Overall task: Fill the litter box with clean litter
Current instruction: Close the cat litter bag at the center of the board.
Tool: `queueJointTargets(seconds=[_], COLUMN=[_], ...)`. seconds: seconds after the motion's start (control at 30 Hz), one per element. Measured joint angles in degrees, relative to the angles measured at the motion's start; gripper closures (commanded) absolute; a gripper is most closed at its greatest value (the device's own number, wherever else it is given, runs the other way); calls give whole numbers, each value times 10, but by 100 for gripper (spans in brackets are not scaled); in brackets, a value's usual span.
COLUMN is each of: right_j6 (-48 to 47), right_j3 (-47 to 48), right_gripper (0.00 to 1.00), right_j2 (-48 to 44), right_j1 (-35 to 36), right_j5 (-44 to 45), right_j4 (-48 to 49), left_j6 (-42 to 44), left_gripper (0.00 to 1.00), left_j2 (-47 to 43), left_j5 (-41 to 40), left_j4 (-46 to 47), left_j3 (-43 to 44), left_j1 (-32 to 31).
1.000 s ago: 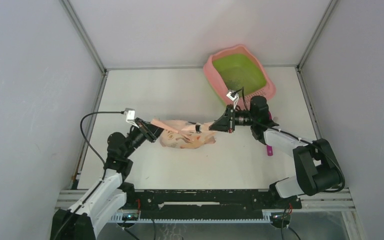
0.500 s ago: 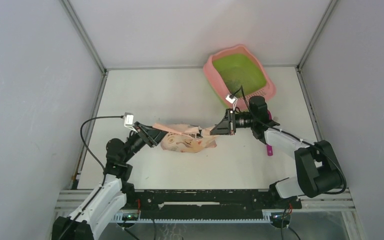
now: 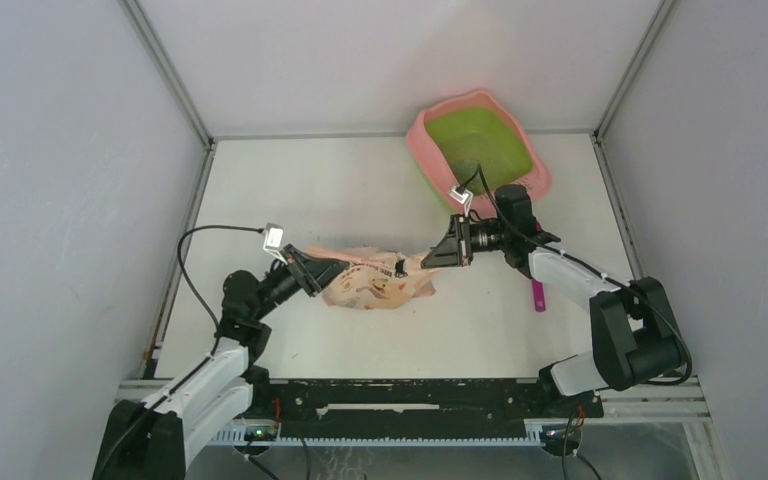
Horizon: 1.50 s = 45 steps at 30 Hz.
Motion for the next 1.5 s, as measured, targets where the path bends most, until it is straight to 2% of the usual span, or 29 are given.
queueJointTargets(seconds=[0.23,0.5,0.67,0.83,0.93,1.03,1.1,1.13,1.17,1.2,1.4,1.5], right_j6=[-20,-23,-17,6,23,33,32,31,29,28,16,6], right_j3=[9,44,58,58,61,93,127,148,172,189,207,207], right_gripper=[100,100,100,100,100,100,100,100,100,100,100,100], right_j2=[0,3,26,38,39,39,42,46,52,58,80,90], right_j1=[-19,-31,-29,-27,-23,-20,-20,-20,-20,-20,-17,-16], right_j5=[-11,-45,-77,-77,-66,-43,-31,-27,-25,-24,-14,-14], right_j4=[-40,-75,-103,-122,-126,-142,-153,-158,-162,-162,-166,-180], left_j6=[-2,10,8,1,6,20,26,28,28,28,30,29], left_gripper=[97,94,92,90,87,71,65,54,50,51,67,68], left_j2=[-61,-249,-288,-286,-271,-236,-204,-187,-169,-152,-90,-88], left_j5=[4,6,21,26,21,10,4,4,5,9,39,45], left_j4=[-64,-287,-346,-398,-449,-480,-481,-475,-463,-448,-376,-353], left_j3=[1,15,23,31,66,116,151,167,178,187,191,184], left_j1=[-6,-11,-12,-11,-11,-10,-9,-9,-8,-8,-7,-7])
